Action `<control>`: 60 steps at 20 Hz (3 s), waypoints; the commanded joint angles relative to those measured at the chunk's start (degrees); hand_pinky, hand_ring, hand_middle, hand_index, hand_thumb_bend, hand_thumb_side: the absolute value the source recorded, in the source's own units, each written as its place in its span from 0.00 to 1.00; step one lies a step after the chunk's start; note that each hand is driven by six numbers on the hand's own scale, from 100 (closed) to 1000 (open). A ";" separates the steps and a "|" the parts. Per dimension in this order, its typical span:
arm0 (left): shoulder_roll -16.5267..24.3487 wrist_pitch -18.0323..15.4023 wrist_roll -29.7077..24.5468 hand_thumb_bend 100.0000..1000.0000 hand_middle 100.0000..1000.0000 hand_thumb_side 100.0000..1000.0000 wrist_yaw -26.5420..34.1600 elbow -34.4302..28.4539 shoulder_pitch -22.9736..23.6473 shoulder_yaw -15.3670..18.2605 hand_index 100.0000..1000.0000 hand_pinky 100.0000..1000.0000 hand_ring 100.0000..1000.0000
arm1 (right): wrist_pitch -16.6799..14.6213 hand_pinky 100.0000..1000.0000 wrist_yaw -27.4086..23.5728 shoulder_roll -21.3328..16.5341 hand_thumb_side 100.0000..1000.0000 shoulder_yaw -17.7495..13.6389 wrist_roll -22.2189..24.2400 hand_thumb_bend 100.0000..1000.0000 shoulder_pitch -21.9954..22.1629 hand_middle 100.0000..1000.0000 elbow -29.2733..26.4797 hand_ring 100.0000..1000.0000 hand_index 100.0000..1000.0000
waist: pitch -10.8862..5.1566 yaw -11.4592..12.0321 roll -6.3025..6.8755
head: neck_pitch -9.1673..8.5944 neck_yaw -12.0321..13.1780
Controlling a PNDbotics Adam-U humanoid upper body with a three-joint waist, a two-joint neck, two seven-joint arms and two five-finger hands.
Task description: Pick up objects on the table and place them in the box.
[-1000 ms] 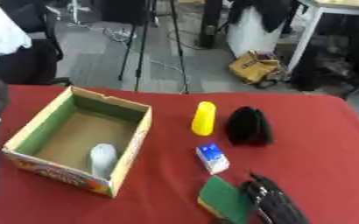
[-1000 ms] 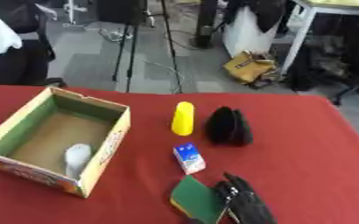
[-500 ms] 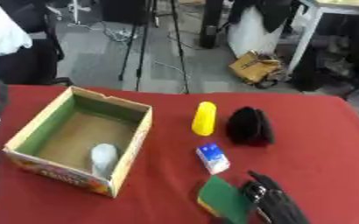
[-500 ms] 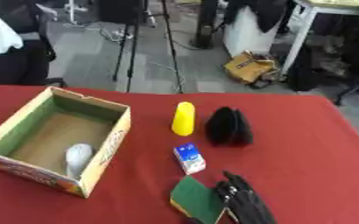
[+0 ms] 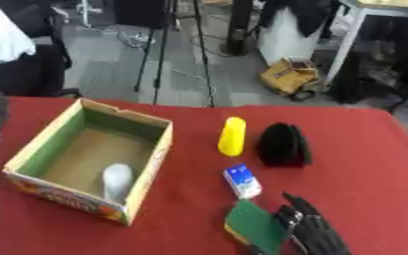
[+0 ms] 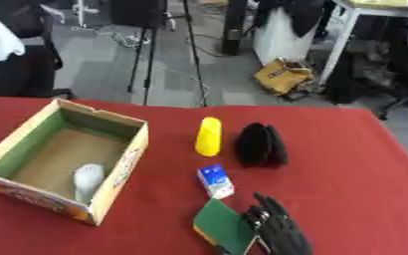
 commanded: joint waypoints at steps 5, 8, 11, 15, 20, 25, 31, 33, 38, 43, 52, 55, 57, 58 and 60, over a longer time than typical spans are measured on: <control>0.18 0.04 -0.24 0.00 0.85 0.85 0.19 -1.06 -0.25 -0.08 0.80 0.99 0.93 | 0.26 0.95 -0.06 -0.48 0.93 -0.08 -1.23 0.36 -0.36 0.57 -0.81 0.97 0.68 | -0.74 -0.12 0.12 | -0.42 0.05; 0.19 0.06 -0.35 0.00 0.85 0.84 0.19 -1.06 -0.28 -0.13 0.80 0.99 0.93 | 0.17 0.95 -0.11 -0.50 0.92 0.02 -1.41 0.35 -0.36 0.56 -0.82 0.97 0.68 | -0.73 -0.07 0.12 | -0.38 0.06; 0.21 0.06 -0.34 0.00 0.85 0.84 0.18 -1.06 -0.29 -0.10 0.80 0.99 0.93 | 0.20 0.95 -0.35 -0.48 0.92 0.01 -1.75 0.33 -0.33 0.55 -1.04 0.97 0.67 | -0.71 0.00 0.13 | -0.37 0.05; 0.17 0.12 -0.43 0.00 0.85 0.85 0.16 -1.06 -0.30 -0.14 0.80 0.99 0.93 | 0.20 0.95 -1.40 -0.53 0.91 0.06 -2.20 0.31 -0.41 0.54 -2.16 0.96 0.66 | -0.71 -0.07 0.05 | -0.44 0.13; 0.21 0.14 -0.48 0.00 0.85 0.85 0.16 -1.06 -0.26 -0.13 0.80 0.99 0.93 | 0.24 0.95 -2.90 -0.66 0.91 0.16 -2.33 0.29 -0.45 0.53 -3.84 0.96 0.65 | -0.82 -0.23 -0.06 | -0.48 0.13; 0.19 0.23 -0.54 0.00 0.85 0.85 0.14 -1.06 -0.16 -0.12 0.80 1.00 0.93 | 0.40 0.95 -4.29 -0.79 0.90 0.25 -2.21 0.27 -0.46 0.52 -5.63 0.96 0.64 | -0.91 -0.47 -0.13 | -0.47 0.15; 0.18 0.34 -0.66 0.00 0.86 0.85 0.16 -1.06 -0.04 -0.13 0.80 1.00 0.93 | 0.57 0.95 -6.31 -1.06 0.91 0.42 -1.37 0.27 -0.48 0.52 -8.50 0.96 0.64 | -1.04 -0.75 -0.23 | -0.41 0.12; 0.22 0.32 -0.65 0.00 0.86 0.85 0.16 -1.06 -0.08 -0.11 0.80 1.00 0.93 | 0.63 0.95 -7.16 -1.18 0.91 0.38 -1.05 0.26 -0.48 0.51 -9.55 0.96 0.63 | -1.13 -0.78 -0.29 | -0.54 0.23; 0.29 0.34 -0.52 0.00 0.86 0.85 0.14 -1.06 0.03 -0.03 0.80 1.00 0.93 | 0.69 0.96 -9.89 -1.65 0.92 0.43 -0.09 0.25 -0.68 0.51 -12.71 0.96 0.63 | -1.31 -0.89 -0.50 | -0.72 0.28; 0.34 0.37 -0.49 0.00 0.86 0.85 0.12 -1.06 0.12 -0.04 0.80 1.00 0.93 | 0.93 0.96 -12.34 -2.11 0.92 0.47 0.88 0.25 -0.97 0.50 -15.21 0.96 0.63 | -1.46 -0.94 -0.68 | -0.40 0.26; 0.53 0.51 -0.54 0.00 0.86 0.85 0.07 -1.06 0.42 -0.10 0.80 1.00 0.93 | 0.92 0.96 -18.07 -4.79 0.93 1.34 2.34 0.23 -4.24 0.49 -17.96 0.95 0.61 | -1.88 -0.94 -1.35 | -0.22 0.79; 0.56 0.56 -0.70 0.00 0.86 0.85 0.10 -1.06 0.50 -0.21 0.80 1.00 0.93 | 0.79 0.96 -20.24 -5.71 0.94 1.84 2.13 0.22 -6.51 0.49 -18.11 0.95 0.61 | -2.03 -0.72 -1.63 | -0.31 0.97; 0.58 0.55 -0.75 0.00 0.86 0.85 0.13 -1.06 0.47 -0.24 0.80 1.00 0.93 | 0.79 0.96 -21.49 -6.15 0.94 2.10 2.18 0.22 -7.84 0.49 -18.12 0.95 0.61 | -2.11 -0.41 -1.75 | -0.39 0.97; 0.59 0.54 -0.78 0.00 0.86 0.85 0.15 -1.06 0.46 -0.25 0.80 1.00 0.93 | 0.83 0.96 -22.09 -6.37 0.94 2.20 2.22 0.22 -8.42 0.49 -18.08 0.95 0.61 | -2.14 -0.28 -1.80 | -0.41 0.95; 0.61 0.52 -0.72 0.00 0.86 0.85 0.17 -1.06 0.46 -0.19 0.80 1.00 0.93 | 0.92 0.96 -23.30 -6.79 0.94 2.38 2.12 0.21 -10.00 0.49 -18.11 0.95 0.60 | -2.18 -0.02 -1.88 | -0.52 1.06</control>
